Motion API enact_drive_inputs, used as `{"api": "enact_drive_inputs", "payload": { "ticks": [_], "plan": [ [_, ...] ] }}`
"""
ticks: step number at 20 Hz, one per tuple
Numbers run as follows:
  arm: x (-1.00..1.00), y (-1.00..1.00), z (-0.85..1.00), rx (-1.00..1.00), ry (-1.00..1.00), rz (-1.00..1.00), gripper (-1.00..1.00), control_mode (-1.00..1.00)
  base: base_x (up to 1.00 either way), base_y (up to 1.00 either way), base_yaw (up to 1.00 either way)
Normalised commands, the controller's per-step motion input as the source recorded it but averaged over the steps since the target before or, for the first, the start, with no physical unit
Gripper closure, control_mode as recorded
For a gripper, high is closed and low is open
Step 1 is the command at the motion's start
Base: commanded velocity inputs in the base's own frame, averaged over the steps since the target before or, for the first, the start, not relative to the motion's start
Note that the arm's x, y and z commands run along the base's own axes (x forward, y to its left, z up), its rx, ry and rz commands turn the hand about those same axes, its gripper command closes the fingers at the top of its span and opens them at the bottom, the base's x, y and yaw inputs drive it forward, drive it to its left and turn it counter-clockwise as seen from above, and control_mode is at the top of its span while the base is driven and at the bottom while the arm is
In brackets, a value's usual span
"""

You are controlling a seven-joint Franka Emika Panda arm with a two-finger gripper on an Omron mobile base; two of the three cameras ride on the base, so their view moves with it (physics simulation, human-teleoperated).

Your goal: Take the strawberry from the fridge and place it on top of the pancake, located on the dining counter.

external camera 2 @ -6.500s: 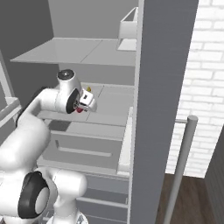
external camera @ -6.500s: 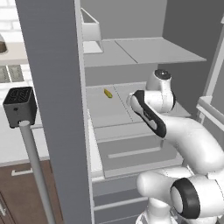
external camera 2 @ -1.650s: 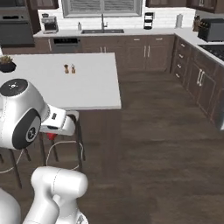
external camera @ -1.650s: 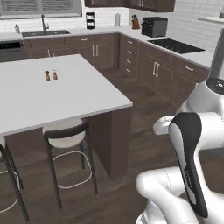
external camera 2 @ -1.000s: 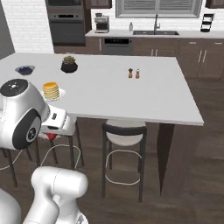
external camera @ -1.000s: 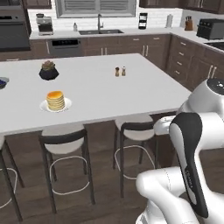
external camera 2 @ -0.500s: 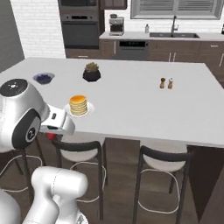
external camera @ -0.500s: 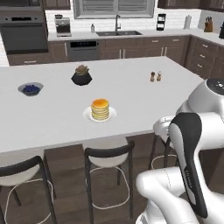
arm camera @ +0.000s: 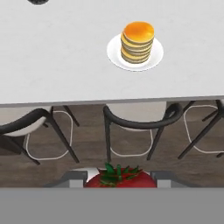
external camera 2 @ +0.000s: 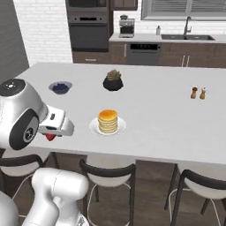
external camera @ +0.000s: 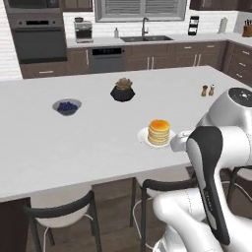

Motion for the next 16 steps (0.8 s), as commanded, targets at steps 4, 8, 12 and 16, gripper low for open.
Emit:
{"api": "enact_drive_inputs", "payload": {
  "ticks": [4,8,12,16],
  "plan": [
    [0.0,0.0,0.0,0.0,0.0,0.0,1.0,1.0,0.13,-0.29,-0.06],
    [0.0,0.0,0.0,0.0,0.0,0.0,1.0,1.0,0.01,-0.32,-0.1],
    [0.0,0.0,0.0,0.0,0.0,0.0,1.0,1.0,0.04,-0.01,-0.16],
    [0.0,0.0,0.0,0.0,0.0,0.0,1.0,1.0,0.37,0.23,-0.14]
  ]
}}
